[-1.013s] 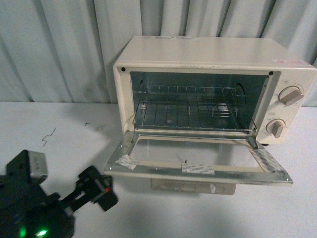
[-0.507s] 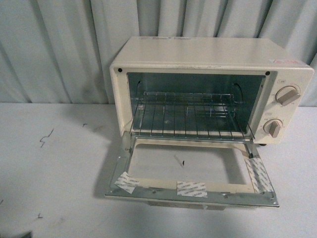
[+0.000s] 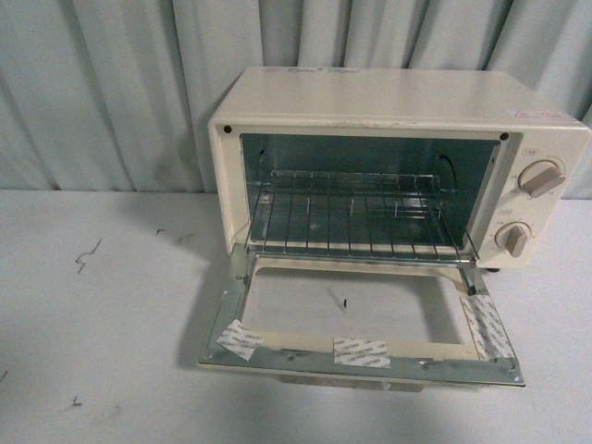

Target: Open oven

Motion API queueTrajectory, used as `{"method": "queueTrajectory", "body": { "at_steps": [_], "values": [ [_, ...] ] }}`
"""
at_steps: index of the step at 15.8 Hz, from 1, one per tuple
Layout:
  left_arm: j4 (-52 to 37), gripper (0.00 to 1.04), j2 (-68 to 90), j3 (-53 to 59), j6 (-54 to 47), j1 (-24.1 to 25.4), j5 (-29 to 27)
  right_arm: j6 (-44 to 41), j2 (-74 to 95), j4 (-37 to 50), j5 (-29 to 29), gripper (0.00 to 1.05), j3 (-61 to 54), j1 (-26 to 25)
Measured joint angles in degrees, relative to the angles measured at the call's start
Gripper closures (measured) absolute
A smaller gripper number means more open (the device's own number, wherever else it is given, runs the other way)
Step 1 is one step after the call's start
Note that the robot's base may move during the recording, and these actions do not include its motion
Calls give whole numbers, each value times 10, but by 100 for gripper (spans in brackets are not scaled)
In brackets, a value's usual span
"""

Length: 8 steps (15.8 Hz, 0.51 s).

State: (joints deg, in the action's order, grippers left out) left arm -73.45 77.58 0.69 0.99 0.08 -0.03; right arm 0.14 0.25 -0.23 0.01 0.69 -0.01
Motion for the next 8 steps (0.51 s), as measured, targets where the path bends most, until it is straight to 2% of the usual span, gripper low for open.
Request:
{"method": "queueTrajectory", "body": {
  "at_steps": [1, 2, 3, 4, 8],
  "values": [
    [43, 103, -89, 0, 0, 0, 0, 0, 0, 0, 0, 6, 0, 0],
    [128, 103, -190, 0, 0, 0, 0, 0, 0, 0, 0, 6, 0, 0],
    [372, 103, -449, -1, 0, 0, 0, 0, 0, 0, 0, 6, 0, 0],
    [473, 103, -541, -2, 0, 0, 0, 0, 0, 0, 0, 6, 0, 0],
    [517, 103, -578, -7, 0, 0, 0, 0, 0, 0, 0, 6, 0, 0]
  ]
}}
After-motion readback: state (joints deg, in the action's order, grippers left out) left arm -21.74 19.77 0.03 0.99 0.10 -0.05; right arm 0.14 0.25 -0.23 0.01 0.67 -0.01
